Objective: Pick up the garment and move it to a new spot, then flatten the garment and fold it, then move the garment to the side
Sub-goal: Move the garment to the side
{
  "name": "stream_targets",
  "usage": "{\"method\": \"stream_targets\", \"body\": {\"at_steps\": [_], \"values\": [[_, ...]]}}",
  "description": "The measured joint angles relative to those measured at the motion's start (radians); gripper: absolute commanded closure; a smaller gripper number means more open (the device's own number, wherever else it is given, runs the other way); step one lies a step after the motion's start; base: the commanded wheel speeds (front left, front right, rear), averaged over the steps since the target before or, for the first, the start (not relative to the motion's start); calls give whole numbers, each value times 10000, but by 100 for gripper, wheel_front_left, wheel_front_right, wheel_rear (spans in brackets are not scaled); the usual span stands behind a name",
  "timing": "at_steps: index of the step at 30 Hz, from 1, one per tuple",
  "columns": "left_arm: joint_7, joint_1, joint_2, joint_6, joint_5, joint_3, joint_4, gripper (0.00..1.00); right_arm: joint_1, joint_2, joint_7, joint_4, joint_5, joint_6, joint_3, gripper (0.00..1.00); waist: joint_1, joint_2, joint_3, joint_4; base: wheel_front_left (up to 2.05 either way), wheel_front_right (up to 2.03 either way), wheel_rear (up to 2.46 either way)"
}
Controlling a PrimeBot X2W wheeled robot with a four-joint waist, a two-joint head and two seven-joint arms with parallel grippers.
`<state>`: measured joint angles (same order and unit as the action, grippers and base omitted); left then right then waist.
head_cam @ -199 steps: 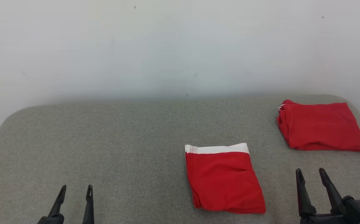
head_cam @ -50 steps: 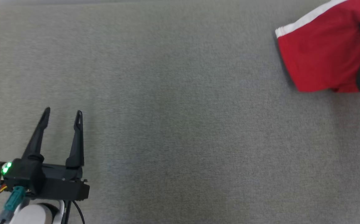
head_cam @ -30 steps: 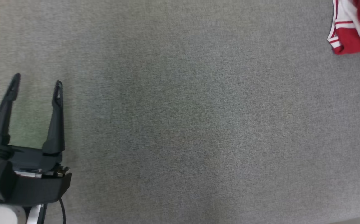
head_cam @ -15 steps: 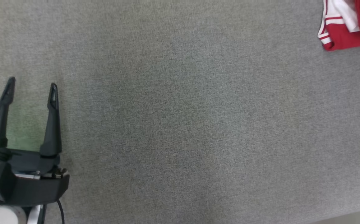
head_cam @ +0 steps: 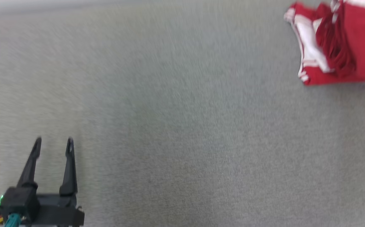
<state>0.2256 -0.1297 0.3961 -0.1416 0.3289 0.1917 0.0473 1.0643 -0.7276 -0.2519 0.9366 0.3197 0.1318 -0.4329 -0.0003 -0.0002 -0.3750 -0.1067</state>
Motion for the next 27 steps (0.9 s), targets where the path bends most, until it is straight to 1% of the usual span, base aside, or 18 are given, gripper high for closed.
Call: {"method": "stream_targets", "body": {"at_steps": [2, 4, 9, 12, 16, 17, 21, 24, 27], "values": [[15, 231, -86, -31, 140, -2, -182, 0, -575, 222, -42, -316, 132, 0, 236, 0, 0, 0, 452, 107, 0, 0, 0], [31, 470, -142, -77, 249, -38, -345, 0, -1179, 593, -63, -686, 328, 0, 581, 0, -1, -1, 903, 211, 0, 0, 0], [63, 900, -268, 23, 435, 75, -972, 0, -2599, 1499, -98, -1463, 458, 0, 1659, 0, -1, -1, 1980, 446, 0, 0, 0], [54, 1035, -334, 21, 454, 180, -1231, 0, -3592, 2029, -98, -2031, 240, 0, 2144, 0, -2, -2, 2585, 582, 0, 0, 0], [-71, 1148, -316, 8, 485, 232, -1396, 0, -4617, 2493, -98, -2698, 33, 0, 2999, 0, -1, -1, 3291, 758, 0, 0, 0], [-69, 1157, -295, 6, 487, 230, -1409, 0, -5214, 2792, -109, -3127, -221, 2, 3266, 0, -2, -2, 3589, 843, 0, 0, 0], [-69, 1268, -268, -23, 491, 253, -1438, 0, -6487, 3511, -81, -3973, -441, 0, 4163, 0, 1, 0, 4061, 1026, 0, 0, 0], [-69, 1301, -253, -21, 493, 316, -1427, 0, -7403, 3939, -8, -4813, -662, 0, 4828, 0, 0, 0, 4293, 1195, 0, 0, 0], [-73, 1323, -240, -29, 491, 360, -1400, 0, -8261, 4464, 203, -5758, -949, 0, 5256, 0, 1, 1, 4425, 1360, 0, 0, 0]]}}
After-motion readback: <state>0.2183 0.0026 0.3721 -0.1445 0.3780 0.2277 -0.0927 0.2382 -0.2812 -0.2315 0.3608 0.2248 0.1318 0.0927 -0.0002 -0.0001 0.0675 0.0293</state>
